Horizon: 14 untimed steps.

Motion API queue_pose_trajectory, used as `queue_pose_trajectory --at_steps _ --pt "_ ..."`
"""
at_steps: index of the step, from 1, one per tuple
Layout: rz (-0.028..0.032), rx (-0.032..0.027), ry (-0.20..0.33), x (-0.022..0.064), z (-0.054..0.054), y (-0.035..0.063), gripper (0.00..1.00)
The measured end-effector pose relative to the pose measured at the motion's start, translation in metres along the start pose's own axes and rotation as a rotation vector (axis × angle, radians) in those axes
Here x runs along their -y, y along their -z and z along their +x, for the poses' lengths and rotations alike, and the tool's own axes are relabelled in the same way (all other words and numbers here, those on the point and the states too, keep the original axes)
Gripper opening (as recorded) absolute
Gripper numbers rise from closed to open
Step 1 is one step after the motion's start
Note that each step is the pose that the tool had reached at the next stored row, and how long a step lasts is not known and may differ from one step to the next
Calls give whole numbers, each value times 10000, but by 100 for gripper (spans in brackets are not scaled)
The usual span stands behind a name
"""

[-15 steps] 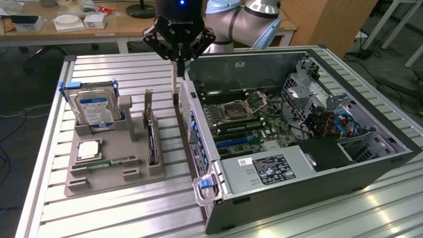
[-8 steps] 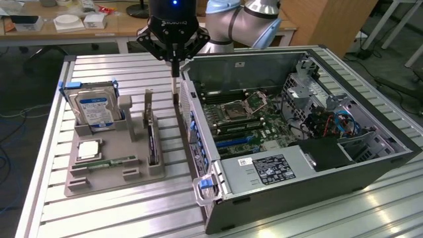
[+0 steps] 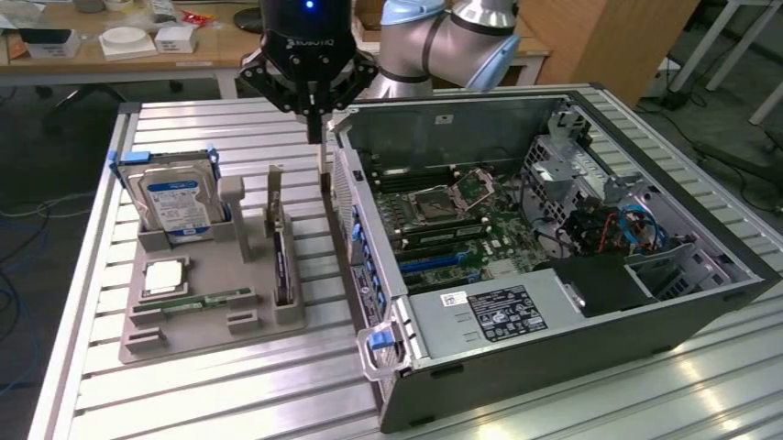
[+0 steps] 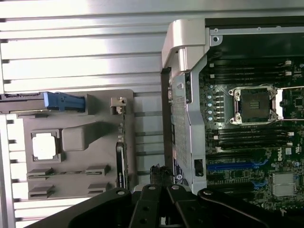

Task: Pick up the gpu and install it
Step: 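Reach for the gpu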

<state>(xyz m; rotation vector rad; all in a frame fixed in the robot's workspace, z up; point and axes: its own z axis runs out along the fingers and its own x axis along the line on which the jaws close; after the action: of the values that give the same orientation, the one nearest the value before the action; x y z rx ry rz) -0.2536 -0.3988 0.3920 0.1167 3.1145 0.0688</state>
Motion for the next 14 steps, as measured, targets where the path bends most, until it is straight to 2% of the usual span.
queue_pose_trajectory --at_steps 14 --pt "3 -35 -1 14 187 -3 10"
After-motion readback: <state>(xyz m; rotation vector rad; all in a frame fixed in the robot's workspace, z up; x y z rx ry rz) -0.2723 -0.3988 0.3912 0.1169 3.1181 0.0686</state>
